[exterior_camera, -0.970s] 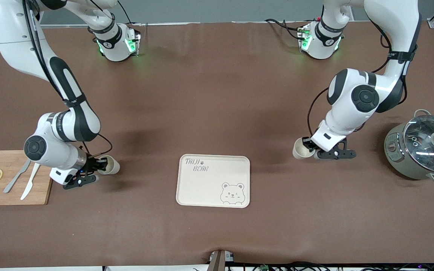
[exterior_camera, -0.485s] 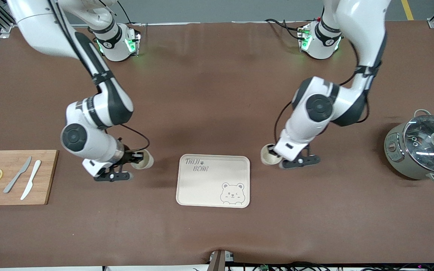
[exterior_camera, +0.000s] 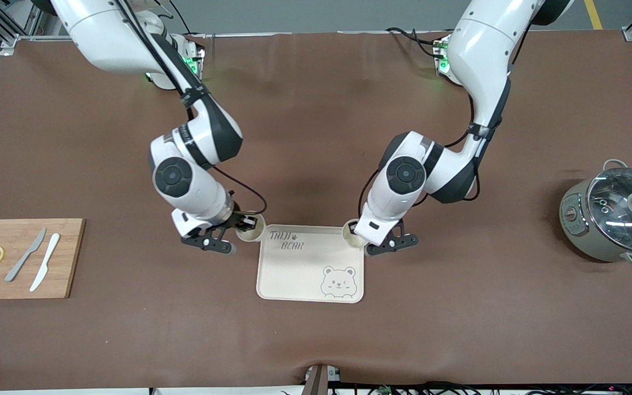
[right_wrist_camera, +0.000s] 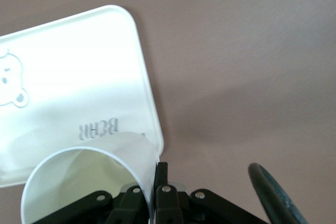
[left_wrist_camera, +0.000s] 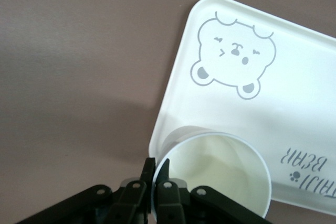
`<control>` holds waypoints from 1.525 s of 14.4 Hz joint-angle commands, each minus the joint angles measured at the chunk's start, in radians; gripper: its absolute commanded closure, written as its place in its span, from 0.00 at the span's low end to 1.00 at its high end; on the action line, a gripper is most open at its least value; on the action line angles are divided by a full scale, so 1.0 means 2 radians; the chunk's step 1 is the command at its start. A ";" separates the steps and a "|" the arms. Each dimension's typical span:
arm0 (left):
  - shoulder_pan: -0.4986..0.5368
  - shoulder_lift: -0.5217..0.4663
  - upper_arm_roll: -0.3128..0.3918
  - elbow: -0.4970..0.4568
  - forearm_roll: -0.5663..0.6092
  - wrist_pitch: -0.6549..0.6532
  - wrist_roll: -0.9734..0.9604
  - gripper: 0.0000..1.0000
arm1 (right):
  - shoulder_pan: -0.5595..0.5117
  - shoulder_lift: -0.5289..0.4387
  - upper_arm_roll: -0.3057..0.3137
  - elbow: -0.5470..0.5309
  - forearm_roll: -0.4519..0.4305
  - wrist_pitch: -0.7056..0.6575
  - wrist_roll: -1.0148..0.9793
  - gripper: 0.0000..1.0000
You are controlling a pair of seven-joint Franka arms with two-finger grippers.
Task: Place white IKEA cup upright on tray with both arms
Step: 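Lift the cups and carry both toward the bear tray, then lower both cups upright onto the tray and open both grippers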
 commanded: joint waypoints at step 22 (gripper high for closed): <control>-0.026 0.076 0.019 0.047 0.023 0.099 -0.014 0.43 | 0.102 0.132 -0.079 0.106 -0.055 0.097 0.150 1.00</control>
